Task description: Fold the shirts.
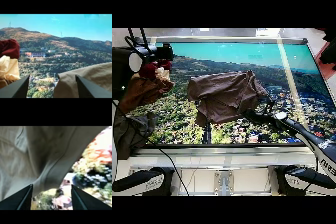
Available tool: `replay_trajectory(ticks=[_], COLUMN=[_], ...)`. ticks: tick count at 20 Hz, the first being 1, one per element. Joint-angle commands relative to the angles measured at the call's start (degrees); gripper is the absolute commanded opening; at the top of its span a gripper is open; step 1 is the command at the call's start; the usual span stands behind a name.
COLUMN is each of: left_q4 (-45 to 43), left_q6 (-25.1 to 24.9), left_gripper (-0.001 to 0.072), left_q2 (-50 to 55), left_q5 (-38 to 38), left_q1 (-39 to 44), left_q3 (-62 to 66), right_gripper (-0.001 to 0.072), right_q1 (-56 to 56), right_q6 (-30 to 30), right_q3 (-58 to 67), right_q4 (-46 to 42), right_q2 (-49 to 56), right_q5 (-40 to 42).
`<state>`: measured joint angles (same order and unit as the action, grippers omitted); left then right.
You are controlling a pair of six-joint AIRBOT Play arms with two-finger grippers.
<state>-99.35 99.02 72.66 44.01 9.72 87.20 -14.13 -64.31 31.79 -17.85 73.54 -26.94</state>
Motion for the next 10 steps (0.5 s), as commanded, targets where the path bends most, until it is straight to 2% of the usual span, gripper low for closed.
replay_trajectory(ticks=[1,4,6,7,8,9,10], left_q4=[0.2,0.2,0.2,0.2,0.2,0.1,0.1], left_q6=[-0.1,-0.1,-0.4,-1.0,-1.9,-2.4,-3.0], left_gripper=[0.0646,0.0646,0.0646,0.0646,0.0645,0.0646,0.0646], left_q2=[0.0,0.0,0.0,0.0,0.1,0.3,0.7], left_q5=[1.3,1.4,1.4,1.3,1.4,1.4,1.7], left_q1=[0.0,0.0,-0.1,-0.1,-0.1,-0.1,-0.1], left_q3=[0.0,0.0,0.0,0.0,-0.1,-0.2,-0.2], right_gripper=[0.0536,0.0531,0.0392,0.0376,0.0302,0.0108,0.0039], right_q1=[-8.0,-10.1,-10.1,-10.1,-10.1,-10.1,-10.1], right_q6=[0.3,0.3,0.9,1.5,1.6,2.4,3.7], right_q3=[-0.3,-0.3,0.1,0.8,1.7,3.2,4.8], right_q4=[6.7,9.6,10.7,11.1,11.0,11.0,11.0], right_q2=[1.2,3.7,5.6,6.0,6.0,6.0,6.0], right_q5=[8.0,11.1,12.9,13.8,14.6,14.7,14.6])
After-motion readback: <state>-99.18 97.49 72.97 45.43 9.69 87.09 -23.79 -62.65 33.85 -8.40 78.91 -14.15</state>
